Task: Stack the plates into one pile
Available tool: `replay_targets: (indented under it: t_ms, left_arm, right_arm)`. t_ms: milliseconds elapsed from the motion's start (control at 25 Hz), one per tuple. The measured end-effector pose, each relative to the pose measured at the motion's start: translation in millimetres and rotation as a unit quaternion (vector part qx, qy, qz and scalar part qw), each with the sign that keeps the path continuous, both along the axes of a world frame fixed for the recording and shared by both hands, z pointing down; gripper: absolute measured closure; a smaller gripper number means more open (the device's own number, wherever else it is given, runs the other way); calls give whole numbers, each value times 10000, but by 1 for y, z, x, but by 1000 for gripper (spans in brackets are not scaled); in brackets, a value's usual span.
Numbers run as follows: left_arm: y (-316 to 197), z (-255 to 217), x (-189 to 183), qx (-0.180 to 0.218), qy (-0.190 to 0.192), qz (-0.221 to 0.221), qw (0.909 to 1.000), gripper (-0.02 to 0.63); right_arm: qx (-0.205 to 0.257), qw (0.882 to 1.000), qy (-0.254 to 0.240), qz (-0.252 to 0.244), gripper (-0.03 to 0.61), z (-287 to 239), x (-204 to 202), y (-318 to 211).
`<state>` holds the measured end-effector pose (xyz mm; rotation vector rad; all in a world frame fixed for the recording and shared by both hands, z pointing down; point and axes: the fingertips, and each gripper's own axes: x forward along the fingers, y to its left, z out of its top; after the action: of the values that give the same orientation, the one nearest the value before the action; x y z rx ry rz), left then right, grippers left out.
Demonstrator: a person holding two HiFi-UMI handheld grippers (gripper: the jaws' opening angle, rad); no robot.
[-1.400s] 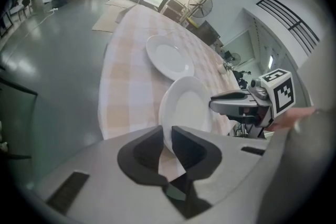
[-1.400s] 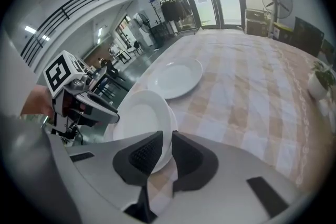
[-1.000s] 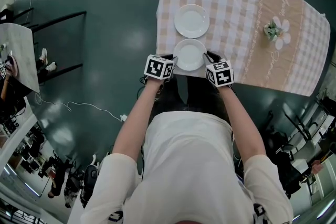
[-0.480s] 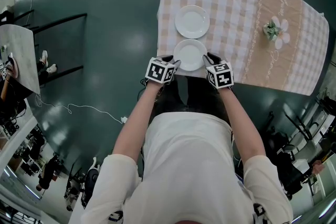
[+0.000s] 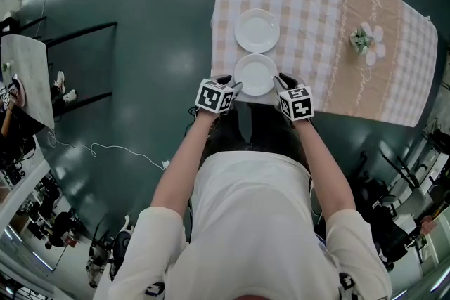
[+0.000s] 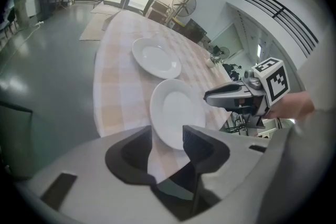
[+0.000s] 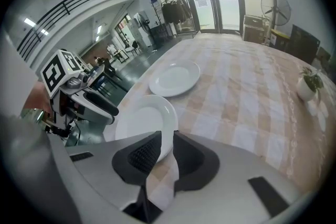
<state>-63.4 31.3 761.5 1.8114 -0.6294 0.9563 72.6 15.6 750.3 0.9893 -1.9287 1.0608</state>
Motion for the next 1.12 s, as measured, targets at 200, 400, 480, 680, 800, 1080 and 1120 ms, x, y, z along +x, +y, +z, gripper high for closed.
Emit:
replay_targets:
  t_ms: [200,400,480,680,800,1080,1120]
  left_arm:
    - [-8,-9,-3,127,66,-93,9999,426]
    - [-20,-19,-2,318,141,-161,9993,435]
    - [-24,-22,-3,383,172,-141,9990,439]
    - [-38,-29,-5,537,192,-105,9983,439]
    - [-48,-32,-5,588,227,-126,9979,439]
    - [-61,-35,-2,688,232,19,9974,439]
    - [-63,-35,-1,694,233,15,9973,439]
  right_arm:
    - [84,10000,5,7,491,-9,1,-7]
    - [128,9999,-11,12,491,-14,1,-19]
    - [135,9999,-11,30,491,-16,0,-22]
    - [166,9998,-34,101,491,-19,2,-34]
    - [155,9998,-47,112,491,-18,2,-40]
    - [210,9997,-76,80,491,-21,1,-55]
    - [220,9997,-85,87,491,-21,1,-57]
